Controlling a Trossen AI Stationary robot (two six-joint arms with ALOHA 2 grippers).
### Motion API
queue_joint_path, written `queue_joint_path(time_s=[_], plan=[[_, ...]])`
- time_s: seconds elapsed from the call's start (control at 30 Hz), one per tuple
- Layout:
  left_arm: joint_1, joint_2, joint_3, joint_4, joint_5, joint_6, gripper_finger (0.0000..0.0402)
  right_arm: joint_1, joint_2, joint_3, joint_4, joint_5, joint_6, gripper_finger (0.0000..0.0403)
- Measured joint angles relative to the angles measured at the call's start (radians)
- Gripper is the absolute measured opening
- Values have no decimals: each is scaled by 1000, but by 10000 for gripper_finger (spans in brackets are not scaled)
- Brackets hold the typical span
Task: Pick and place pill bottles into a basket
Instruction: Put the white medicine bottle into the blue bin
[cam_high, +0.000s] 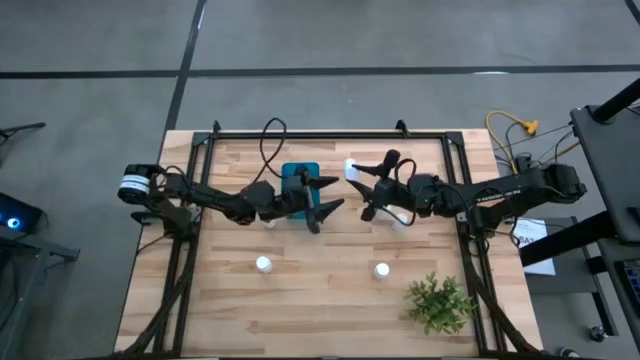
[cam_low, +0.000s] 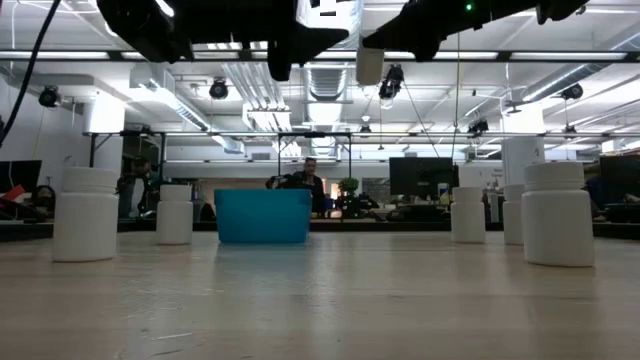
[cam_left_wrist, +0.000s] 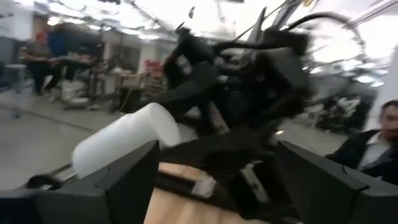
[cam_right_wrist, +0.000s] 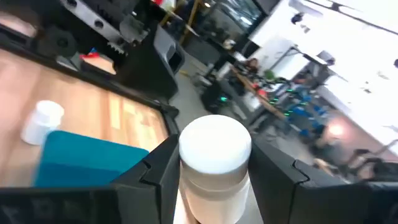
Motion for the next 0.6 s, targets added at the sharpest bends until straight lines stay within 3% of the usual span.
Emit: queue_joint_path(time_s=[0.2, 0.3, 0.47, 0.6], plan=[[-8, 1, 40, -36, -8, 34, 303, 34, 79, 36, 15, 195, -123, 145], [-15, 2, 51, -51, -55, 57, 303, 38, 126, 50, 47, 227, -147, 145], [-29, 0, 85, -216, -232, 115, 303, 42, 187, 80, 93, 286, -229, 145], [-32, 0, 106, -286, -280, 131, 303, 49, 222, 97, 115, 292, -257, 145]])
